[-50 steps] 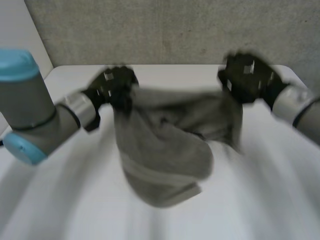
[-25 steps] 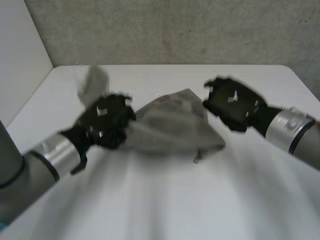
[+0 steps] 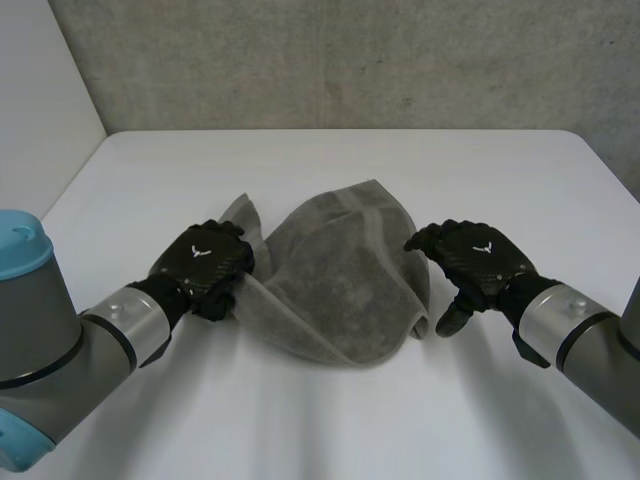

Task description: Fold the towel.

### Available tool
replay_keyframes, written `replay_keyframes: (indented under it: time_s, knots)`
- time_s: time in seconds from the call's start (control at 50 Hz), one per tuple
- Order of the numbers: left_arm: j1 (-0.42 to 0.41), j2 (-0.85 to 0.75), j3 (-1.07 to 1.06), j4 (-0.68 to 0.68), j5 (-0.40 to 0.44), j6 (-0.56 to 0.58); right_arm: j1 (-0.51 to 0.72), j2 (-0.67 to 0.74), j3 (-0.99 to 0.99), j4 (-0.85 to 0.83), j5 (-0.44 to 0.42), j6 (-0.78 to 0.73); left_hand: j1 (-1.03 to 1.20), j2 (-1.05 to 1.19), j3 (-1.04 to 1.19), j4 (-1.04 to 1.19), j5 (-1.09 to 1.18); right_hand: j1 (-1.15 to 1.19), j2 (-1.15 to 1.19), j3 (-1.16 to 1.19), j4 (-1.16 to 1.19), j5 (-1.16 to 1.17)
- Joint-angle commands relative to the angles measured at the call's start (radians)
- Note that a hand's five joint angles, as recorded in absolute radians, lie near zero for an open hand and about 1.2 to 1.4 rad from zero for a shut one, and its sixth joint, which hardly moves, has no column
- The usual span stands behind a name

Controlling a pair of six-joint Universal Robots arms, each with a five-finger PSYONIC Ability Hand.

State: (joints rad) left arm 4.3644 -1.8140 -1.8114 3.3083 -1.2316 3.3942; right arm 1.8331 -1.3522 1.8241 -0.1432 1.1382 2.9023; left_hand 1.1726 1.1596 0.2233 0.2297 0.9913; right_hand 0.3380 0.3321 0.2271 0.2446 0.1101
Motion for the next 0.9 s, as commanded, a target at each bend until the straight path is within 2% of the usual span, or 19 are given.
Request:
replay_keyframes:
  time_s: [0.02,0.06,0.28,0.44,0.5,0.54,0.56,0.6,0.62,0.64,0.72,0.76,0.82,0.86,0.88,0.9]
  knots:
    - [0.003,0.001,0.030,-0.003,0.001,-0.108,0.017,0.076,0.034,-0.118,0.083,0.006,-0.017,-0.004,-0.049,-0.055,-0.010,-0.036,-0.030,-0.053,-0.070,0.018]
    - [0.011,-0.001,0.034,-0.003,0.003,-0.142,0.038,0.109,0.024,-0.144,0.094,0.017,-0.017,-0.004,-0.049,-0.055,-0.010,-0.033,-0.027,-0.053,-0.070,0.021]
    - [0.014,0.001,0.034,-0.004,0.003,-0.151,0.084,0.246,-0.046,-0.191,0.097,0.113,-0.014,-0.001,-0.049,-0.055,-0.007,0.023,0.029,-0.053,-0.070,0.076]
    - [0.014,-0.001,0.023,-0.004,0.003,-0.151,0.118,0.298,-0.092,-0.253,0.106,0.176,-0.005,0.008,-0.049,-0.055,0.002,0.202,0.208,-0.053,-0.070,0.255]
    - [0.015,-0.004,0.020,-0.003,0.003,-0.151,0.137,0.337,-0.121,-0.268,0.120,0.186,-0.002,0.011,-0.049,-0.055,0.005,0.331,0.337,-0.053,-0.070,0.385]
    - [0.021,-0.004,0.020,-0.004,0.001,-0.151,0.140,0.379,-0.150,-0.263,0.158,0.178,0.001,0.014,-0.049,-0.055,0.008,0.492,0.498,-0.053,-0.070,0.545]
    - [0.021,-0.004,0.020,-0.004,0.001,-0.151,0.140,0.380,-0.150,-0.263,0.158,0.178,0.001,0.014,-0.049,-0.055,0.008,0.493,0.499,-0.053,-0.070,0.546]
    - [0.034,0.001,0.020,-0.006,0.003,-0.153,0.132,0.381,-0.158,-0.254,0.192,0.173,0.016,0.028,-0.049,-0.055,0.022,0.898,0.904,-0.053,-0.070,0.952]
    - [0.034,0.001,0.020,-0.006,0.003,-0.153,0.132,0.381,-0.158,-0.254,0.192,0.173,0.016,0.029,-0.049,-0.055,0.022,0.901,0.907,-0.053,-0.070,0.954]
    - [0.041,0.005,0.020,-0.007,0.003,-0.153,0.124,0.361,-0.157,-0.253,0.199,0.172,0.019,0.031,-0.049,-0.055,0.025,1.057,1.063,-0.053,-0.070,1.110]
    - [0.063,0.021,0.018,-0.012,0.003,-0.153,0.089,0.251,-0.140,-0.251,0.195,0.160,0.048,0.061,-0.049,-0.055,0.055,1.058,1.064,-0.053,-0.070,1.112]
    - [0.087,0.031,0.018,-0.022,0.006,-0.154,0.031,0.124,-0.106,-0.247,0.173,0.134,0.074,0.087,-0.049,-0.055,0.081,1.058,1.064,-0.053,-0.070,1.112]
    - [0.095,0.038,0.018,-0.029,0.008,-0.154,0.011,0.065,-0.091,-0.231,0.153,0.110,0.101,0.114,-0.049,-0.055,0.108,1.058,1.064,-0.053,-0.070,1.112]
    - [0.096,0.054,0.012,-0.053,0.011,-0.154,-0.012,-0.028,-0.080,-0.146,0.077,0.057,0.209,0.222,-0.049,-0.055,0.216,1.058,1.064,-0.053,-0.070,1.112]
    - [0.096,0.054,0.012,-0.053,0.011,-0.154,-0.012,-0.028,-0.080,-0.145,0.077,0.057,0.209,0.222,-0.049,-0.055,0.216,1.058,1.064,-0.053,-0.070,1.112]
    - [0.095,0.068,0.003,-0.070,0.012,-0.154,-0.018,-0.056,-0.081,-0.065,0.024,0.025,0.224,0.236,-0.049,-0.055,0.230,1.058,1.064,-0.053,-0.070,1.112]
